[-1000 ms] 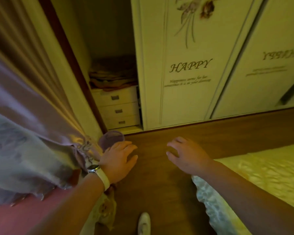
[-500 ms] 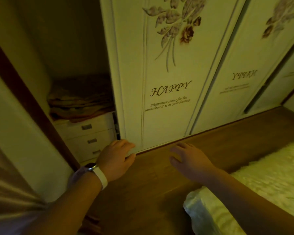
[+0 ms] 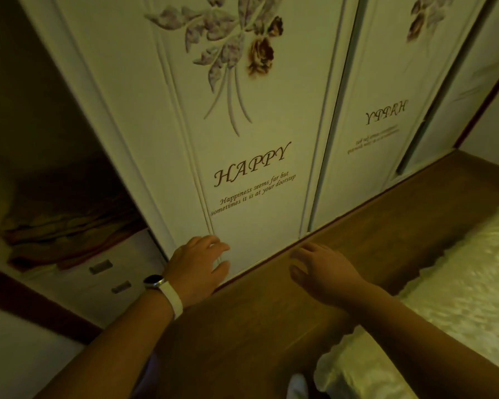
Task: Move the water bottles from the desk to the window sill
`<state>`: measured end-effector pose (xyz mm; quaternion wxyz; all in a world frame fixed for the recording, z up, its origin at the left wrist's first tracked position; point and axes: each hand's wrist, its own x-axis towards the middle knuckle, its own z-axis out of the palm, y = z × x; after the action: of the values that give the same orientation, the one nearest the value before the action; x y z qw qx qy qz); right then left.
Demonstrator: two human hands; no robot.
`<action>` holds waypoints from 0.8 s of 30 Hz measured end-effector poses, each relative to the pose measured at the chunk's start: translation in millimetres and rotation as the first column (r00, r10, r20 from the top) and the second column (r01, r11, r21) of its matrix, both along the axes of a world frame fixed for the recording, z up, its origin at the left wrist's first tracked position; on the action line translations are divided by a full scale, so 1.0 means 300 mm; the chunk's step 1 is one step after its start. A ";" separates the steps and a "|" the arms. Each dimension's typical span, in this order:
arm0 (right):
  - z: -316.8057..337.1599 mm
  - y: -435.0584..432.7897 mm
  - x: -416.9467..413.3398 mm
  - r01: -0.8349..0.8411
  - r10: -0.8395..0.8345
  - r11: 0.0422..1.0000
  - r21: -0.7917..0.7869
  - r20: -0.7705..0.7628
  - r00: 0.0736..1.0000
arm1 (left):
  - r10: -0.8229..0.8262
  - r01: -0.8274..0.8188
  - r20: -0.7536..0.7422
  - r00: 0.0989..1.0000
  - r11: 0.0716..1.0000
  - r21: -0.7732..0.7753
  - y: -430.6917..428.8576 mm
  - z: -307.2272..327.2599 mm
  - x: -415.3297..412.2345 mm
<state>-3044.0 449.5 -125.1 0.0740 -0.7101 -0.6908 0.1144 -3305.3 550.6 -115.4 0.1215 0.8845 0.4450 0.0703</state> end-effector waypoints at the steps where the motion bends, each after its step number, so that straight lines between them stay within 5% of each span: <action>1: 0.002 0.034 0.042 0.004 -0.004 1.000 -0.008 -0.011 1.000 | -0.002 0.001 -0.012 1.000 1.000 -0.011 0.030 0.009 0.047; 9: 0.071 0.289 0.414 0.098 -0.092 0.993 0.063 -0.090 0.992 | -0.097 0.099 -0.034 0.995 0.993 0.059 0.303 0.099 0.461; 24: -0.021 0.470 0.903 0.392 -0.396 0.918 -0.061 -0.082 0.915 | -0.397 0.399 -0.060 0.916 0.916 0.029 0.736 0.005 1.091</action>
<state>-2773.1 590.3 -131.4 0.1120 -0.8301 -0.5267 0.1451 -2977.9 771.4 -113.8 0.1032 0.9604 0.2572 0.0297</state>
